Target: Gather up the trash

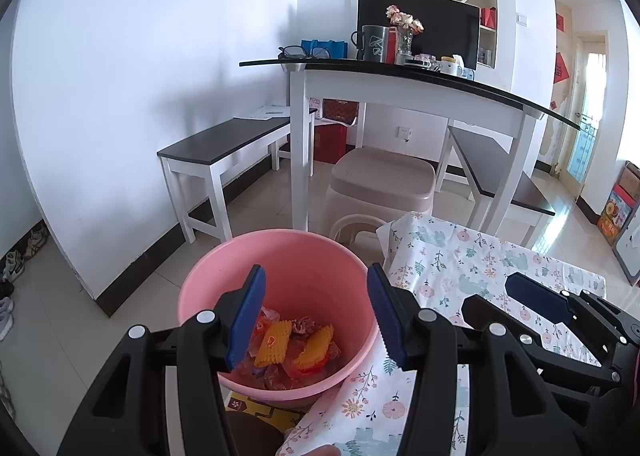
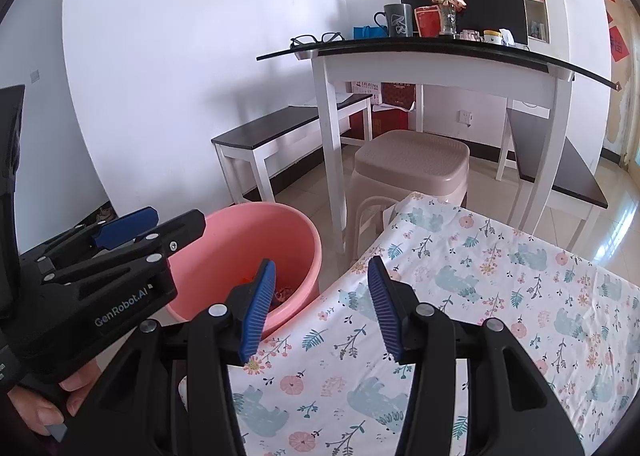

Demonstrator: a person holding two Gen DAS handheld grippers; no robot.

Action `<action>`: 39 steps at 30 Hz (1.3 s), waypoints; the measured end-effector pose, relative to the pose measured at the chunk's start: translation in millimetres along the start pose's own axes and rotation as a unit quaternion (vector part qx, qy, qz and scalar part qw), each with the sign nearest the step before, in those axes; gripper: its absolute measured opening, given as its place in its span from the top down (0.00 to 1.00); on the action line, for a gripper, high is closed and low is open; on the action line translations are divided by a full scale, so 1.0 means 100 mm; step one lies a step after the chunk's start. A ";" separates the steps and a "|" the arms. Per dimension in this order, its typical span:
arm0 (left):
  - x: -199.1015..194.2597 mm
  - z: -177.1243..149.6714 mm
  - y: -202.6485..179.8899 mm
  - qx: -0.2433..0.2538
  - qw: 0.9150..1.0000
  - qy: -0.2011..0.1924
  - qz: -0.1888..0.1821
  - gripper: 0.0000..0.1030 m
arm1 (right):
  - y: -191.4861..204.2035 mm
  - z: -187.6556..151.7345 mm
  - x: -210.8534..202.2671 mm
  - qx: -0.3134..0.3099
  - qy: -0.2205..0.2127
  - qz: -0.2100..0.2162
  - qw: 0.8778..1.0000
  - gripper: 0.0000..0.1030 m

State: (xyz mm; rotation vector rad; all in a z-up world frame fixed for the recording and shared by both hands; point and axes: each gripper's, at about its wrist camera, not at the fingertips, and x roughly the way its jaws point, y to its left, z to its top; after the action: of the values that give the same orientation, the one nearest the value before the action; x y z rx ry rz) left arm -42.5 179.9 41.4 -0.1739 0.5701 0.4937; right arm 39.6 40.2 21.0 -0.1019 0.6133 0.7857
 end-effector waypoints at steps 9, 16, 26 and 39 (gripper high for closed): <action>-0.02 0.02 0.00 0.002 1.000 -0.002 -0.001 0.50 | -0.01 0.00 -0.03 0.004 -0.003 -0.002 1.000 0.53; -0.04 0.03 -0.02 0.004 1.000 -0.004 -0.004 0.50 | -0.01 0.01 -0.04 0.004 -0.005 -0.004 1.000 0.53; -0.04 0.02 -0.03 0.004 1.000 -0.004 -0.005 0.50 | -0.03 0.01 -0.04 0.006 -0.004 -0.004 1.000 0.53; -0.03 0.01 -0.05 0.005 1.000 -0.004 -0.008 0.50 | -0.03 0.01 -0.04 0.005 -0.004 -0.004 1.000 0.53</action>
State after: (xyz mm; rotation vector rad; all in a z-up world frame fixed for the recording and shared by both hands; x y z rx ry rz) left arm -41.6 174.5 43.7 -0.1675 0.5623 0.4760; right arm 40.3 35.6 23.3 -0.0928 0.6092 0.7754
